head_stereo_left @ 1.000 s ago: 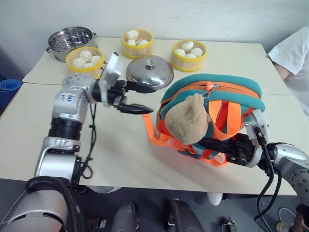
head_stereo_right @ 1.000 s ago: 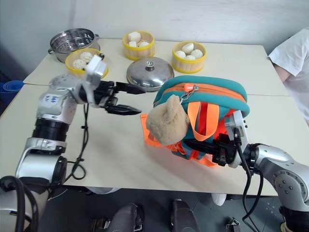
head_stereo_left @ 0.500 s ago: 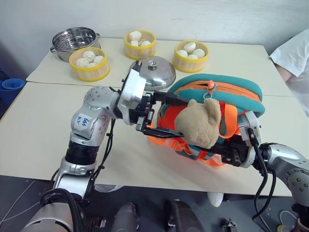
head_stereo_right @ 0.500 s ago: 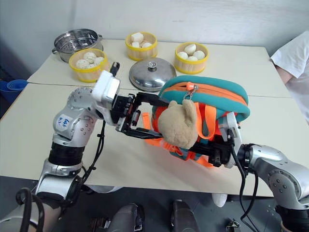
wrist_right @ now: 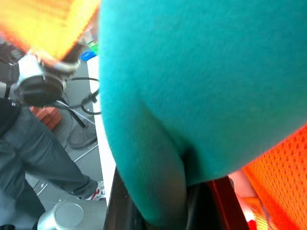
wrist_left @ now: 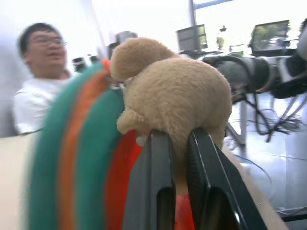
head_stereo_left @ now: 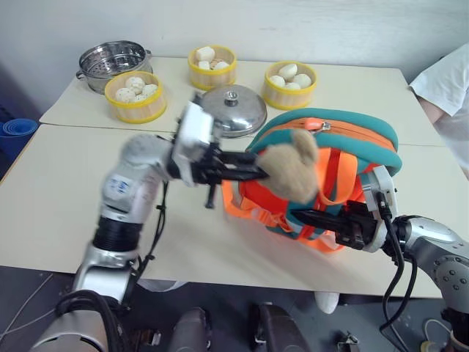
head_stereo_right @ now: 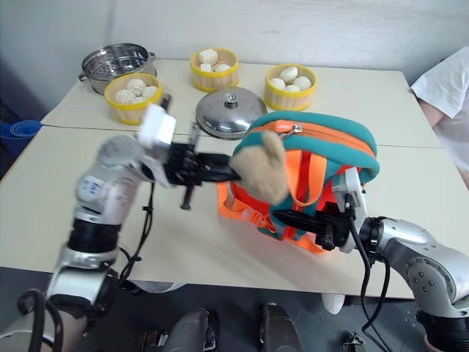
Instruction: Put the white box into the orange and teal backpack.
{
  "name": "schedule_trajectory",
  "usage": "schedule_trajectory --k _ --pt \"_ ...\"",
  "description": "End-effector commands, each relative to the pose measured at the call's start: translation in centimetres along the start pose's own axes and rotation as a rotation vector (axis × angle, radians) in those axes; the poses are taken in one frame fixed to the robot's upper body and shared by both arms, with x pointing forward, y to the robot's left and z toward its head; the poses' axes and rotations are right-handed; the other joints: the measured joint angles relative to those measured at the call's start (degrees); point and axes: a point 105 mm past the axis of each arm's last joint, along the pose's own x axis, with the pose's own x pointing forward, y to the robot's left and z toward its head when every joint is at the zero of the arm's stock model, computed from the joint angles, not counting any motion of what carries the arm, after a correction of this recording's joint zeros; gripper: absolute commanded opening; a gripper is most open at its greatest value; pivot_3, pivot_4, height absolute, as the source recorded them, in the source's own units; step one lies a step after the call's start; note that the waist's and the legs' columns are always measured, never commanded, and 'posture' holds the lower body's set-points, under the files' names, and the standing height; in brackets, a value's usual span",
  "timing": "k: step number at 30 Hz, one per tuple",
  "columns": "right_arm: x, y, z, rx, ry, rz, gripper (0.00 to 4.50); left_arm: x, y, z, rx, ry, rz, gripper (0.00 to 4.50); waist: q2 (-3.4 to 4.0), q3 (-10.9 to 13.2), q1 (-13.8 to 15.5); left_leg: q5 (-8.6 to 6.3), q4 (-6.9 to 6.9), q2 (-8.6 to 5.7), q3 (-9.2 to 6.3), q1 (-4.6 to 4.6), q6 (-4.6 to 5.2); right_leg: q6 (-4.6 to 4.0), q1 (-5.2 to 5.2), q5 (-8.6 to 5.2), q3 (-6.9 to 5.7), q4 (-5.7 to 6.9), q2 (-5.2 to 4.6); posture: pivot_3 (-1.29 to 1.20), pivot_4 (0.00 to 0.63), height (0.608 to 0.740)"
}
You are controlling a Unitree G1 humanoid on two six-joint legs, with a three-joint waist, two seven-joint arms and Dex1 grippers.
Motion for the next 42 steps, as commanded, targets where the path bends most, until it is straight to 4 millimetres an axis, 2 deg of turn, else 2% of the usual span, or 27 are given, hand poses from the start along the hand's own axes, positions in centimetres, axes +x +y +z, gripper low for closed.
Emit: schedule_trajectory --k 1,3,5,7,9,12,17,20,23,25,28,29,31,34,37,39,42 --pt "-0.9 0.3 0.6 -0.015 -0.037 -0.034 0.0 -3.9 3.3 1.5 0.064 0.049 0.194 0.04 0.0 0.0 0.25 0.0 0.0 0.0 0.0 0.0 0.0 0.0 0.01 0.0 -0.01 -0.03 -0.01 0.0 0.15 0.74" --pt "-1.4 0.2 0.4 -0.006 -0.048 -0.063 0.0 -5.9 4.7 1.4 0.073 0.095 0.278 0.04 0.0 0.0 0.38 0.0 0.0 -0.04 0.01 -0.02 0.0 0.0 0.01 0.0 -0.01 -0.05 -0.04 0.0 0.15 0.74" --pt "-1.7 0.2 0.2 0.004 -0.061 -0.088 0.0 -8.1 6.3 0.5 0.079 0.183 0.384 0.04 0.0 0.0 0.4 0.0 0.0 -0.05 0.03 -0.02 0.01 0.0 0.01 0.0 -0.02 -0.05 -0.05 0.0 0.15 0.74" --pt "-1.8 0.4 0.0 0.014 -0.071 -0.105 0.0 -10.2 6.8 -1.7 0.057 0.314 0.433 0.04 0.0 0.0 0.24 -0.01 0.0 -0.04 0.05 -0.01 0.02 0.0 0.0 0.0 -0.02 -0.05 -0.05 0.0 0.15 0.74" --pt "-1.8 0.5 -0.2 0.02 -0.077 -0.112 0.0 -11.2 6.3 -4.9 0.042 0.453 0.421 0.04 0.0 0.0 0.16 -0.04 -0.01 -0.03 0.07 0.0 0.08 0.0 -0.01 0.0 -0.01 -0.04 -0.04 0.0 0.15 0.74" --pt "-1.7 0.6 -0.4 0.022 -0.085 -0.122 0.0 -10.5 4.5 -9.3 0.017 0.539 0.326 0.04 0.0 0.0 0.17 -0.16 -0.02 -0.02 0.11 0.01 0.28 0.0 -0.01 0.0 0.01 -0.02 -0.04 0.0 0.15 0.74" --pt "-1.6 0.6 -0.4 0.024 -0.105 -0.135 0.0 -7.1 2.5 -11.8 -0.023 0.423 0.26 0.04 -0.02 -0.01 0.43 -0.2 0.02 -0.01 0.09 -0.02 0.35 0.0 -0.01 0.0 -0.01 0.0 -0.1 0.0 0.15 0.74" --pt "-1.3 0.5 -0.2 0.034 -0.142 -0.134 0.0 -5.7 1.4 -13.4 -0.029 0.408 0.237 0.04 -0.02 -0.01 0.35 -0.22 0.06 -0.02 0.09 -0.06 0.37 0.0 -0.03 0.0 -0.01 0.0 -0.11 0.0 0.15 0.74" --pt "-0.9 0.3 0.6 0.043 -0.193 -0.129 0.0 -5.3 0.8 -13.5 -0.054 0.366 0.247 0.04 -0.02 -0.02 0.28 -0.22 0.06 -0.01 0.09 -0.03 0.36 0.0 -0.03 0.0 -0.01 0.04 -0.09 0.0 0.15 0.74" --pt "-0.7 -0.4 0.6 0.032 -0.192 -0.154 0.0 -5.4 0.6 -12.8 -0.064 0.332 0.262 0.04 -0.02 -0.02 0.33 -0.22 0.08 -0.01 0.09 -0.01 0.36 0.0 -0.02 0.0 -0.01 0.06 -0.1 0.0 0.15 0.74" --pt "-0.7 -1.8 0.8 -0.005 -0.212 -0.225 0.0 -6.5 0.3 -11.9 -0.091 0.317 0.304 0.98 -0.02 -0.02 0.31 -0.22 0.08 -0.01 0.07 -0.03 0.36 0.0 -0.03 0.0 -0.02 0.05 -0.11 0.0 0.15 0.74" --pt "-0.7 -1.8 0.9 -0.017 -0.211 -0.213 0.0 -7.2 -0.3 -11.6 -0.109 0.322 0.304 1.33 -0.02 -0.02 0.21 -0.23 0.07 -0.01 0.07 -0.03 0.36 0.0 -0.03 0.0 -0.02 0.03 -0.11 0.0 0.15 0.74" --pt "-0.7 -1.1 0.2 -0.087 -0.126 -0.183 0.65 -8.5 -1.4 -11.1 -0.136 0.338 0.307 1.96 -0.01 -0.02 -0.05 -0.23 0.06 -0.01 0.1 -0.02 0.35 0.0 -0.04 0.0 0.02 0.06 -0.11 0.0 0.15 0.74" --pt "-1.4 -0.1 -1.5 -0.302 0.072 -0.144 1.6 -10.7 -3.7 -10.3 -0.187 0.368 0.315 2.92 0.02 -0.04 -0.07 -0.27 0.03 0.01 0.08 -0.02 0.32 -0.02 -0.05 -0.01 -0.01 0.04 -0.12 0.0 0.15 0.74" --pt "-3.3 -0.5 -0.9 -0.38 0.052 -0.205 2.57 -12.6 -6.4 -9.9 -0.246 0.398 0.338 3.82 0.01 -0.04 -0.6 -0.32 -0.04 0.04 0.06 0.01 0.32 -0.03 -0.01 -0.02 -0.02 -0.06 -0.12 0.0 0.15 0.74" --pt "-5.3 -1.0 -1.3 -0.395 0.088 -0.254 3.29 -14.0 -8.1 -9.9 -0.256 0.433 0.394 4.42 0.0 -0.05 -0.88 -0.32 -0.04 0.0 0.06 0.03 0.33 -0.03 0.03 -0.02 -0.02 -0.03 -0.19 0.0 0.15 0.74" --pt "-8.0 -1.7 -2.4 -0.417 0.17 -0.283 4.27 -15.6 -10.1 -10.0 -0.216 0.517 0.46 4.5 -0.01 -0.05 -0.88 -0.37 -0.07 0.01 0.0 0.25 0.34 -0.04 0.31 -0.02 -0.08 -0.13 -0.23 0.0 0.15 0.74"
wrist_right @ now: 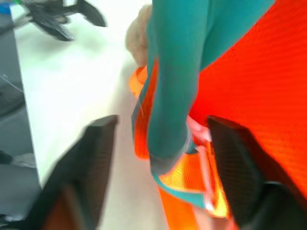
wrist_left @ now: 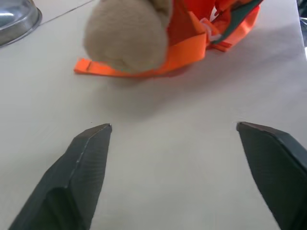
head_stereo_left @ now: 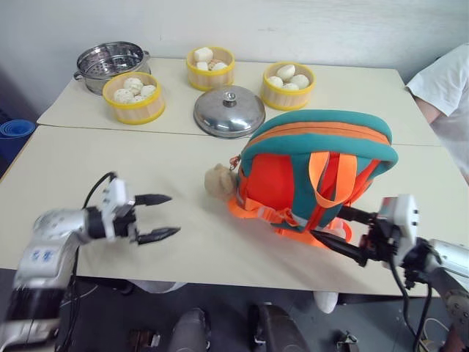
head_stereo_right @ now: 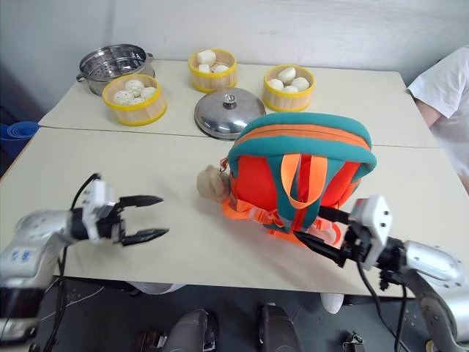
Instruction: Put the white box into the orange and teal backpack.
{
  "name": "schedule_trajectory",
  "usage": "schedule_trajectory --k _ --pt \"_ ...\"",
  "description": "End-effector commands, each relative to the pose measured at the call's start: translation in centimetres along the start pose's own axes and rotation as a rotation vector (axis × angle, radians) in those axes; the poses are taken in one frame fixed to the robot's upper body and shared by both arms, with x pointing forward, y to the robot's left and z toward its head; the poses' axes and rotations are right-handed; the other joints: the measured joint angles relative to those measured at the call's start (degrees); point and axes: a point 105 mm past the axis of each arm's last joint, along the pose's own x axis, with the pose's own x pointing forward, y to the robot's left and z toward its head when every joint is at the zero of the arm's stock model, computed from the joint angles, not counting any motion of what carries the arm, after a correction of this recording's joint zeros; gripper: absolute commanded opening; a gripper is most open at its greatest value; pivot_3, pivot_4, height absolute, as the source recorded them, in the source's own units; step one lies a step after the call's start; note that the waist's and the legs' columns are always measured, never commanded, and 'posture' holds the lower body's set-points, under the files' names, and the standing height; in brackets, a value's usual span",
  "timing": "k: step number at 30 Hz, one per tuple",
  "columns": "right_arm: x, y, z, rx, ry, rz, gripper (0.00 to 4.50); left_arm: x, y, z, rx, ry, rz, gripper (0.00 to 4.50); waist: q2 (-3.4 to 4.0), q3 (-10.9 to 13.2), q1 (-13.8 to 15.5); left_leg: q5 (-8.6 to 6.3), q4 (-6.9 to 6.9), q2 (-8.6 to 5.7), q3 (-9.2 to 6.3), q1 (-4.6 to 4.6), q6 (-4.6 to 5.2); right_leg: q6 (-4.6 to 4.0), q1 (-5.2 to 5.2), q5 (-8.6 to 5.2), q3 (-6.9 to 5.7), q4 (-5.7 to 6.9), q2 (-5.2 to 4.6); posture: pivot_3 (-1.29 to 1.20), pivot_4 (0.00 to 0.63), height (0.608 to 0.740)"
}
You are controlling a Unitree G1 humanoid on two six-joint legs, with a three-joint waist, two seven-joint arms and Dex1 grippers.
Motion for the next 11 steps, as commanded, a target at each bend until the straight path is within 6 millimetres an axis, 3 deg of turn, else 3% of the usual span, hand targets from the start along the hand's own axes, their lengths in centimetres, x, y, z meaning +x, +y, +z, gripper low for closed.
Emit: schedule_trajectory --k 1,5,11 --pt "-2.8 -1.5 -0.9 -0.088 0.074 -0.029 4.48 -2.0 -0.4 0.3 0.134 0.028 0.104 4.5 0.0 0.0 -0.03 -0.01 -0.04 0.01 -0.02 0.07 0.01 -0.01 0.12 -0.01 -0.03 -0.07 0.0 0.0 0.15 0.74" --pt "-5.4 -4.4 -2.9 -0.258 0.195 -0.029 4.48 -3.4 -1.0 -1.0 0.22 0.117 0.166 4.5 -0.02 0.0 -0.09 -0.06 -0.54 -0.05 0.08 0.95 0.07 -0.14 0.87 -0.07 0.0 -0.41 -0.09 0.0 0.15 0.74" --pt "-5.1 -6.3 -3.7 -0.35 0.203 -0.019 4.48 -3.4 -0.8 -1.1 0.208 0.114 0.192 4.5 0.0 -0.01 -0.18 -0.02 -0.76 0.03 0.14 0.93 -0.11 -0.31 0.62 -0.16 -0.03 -0.27 0.0 0.0 0.15 0.74"
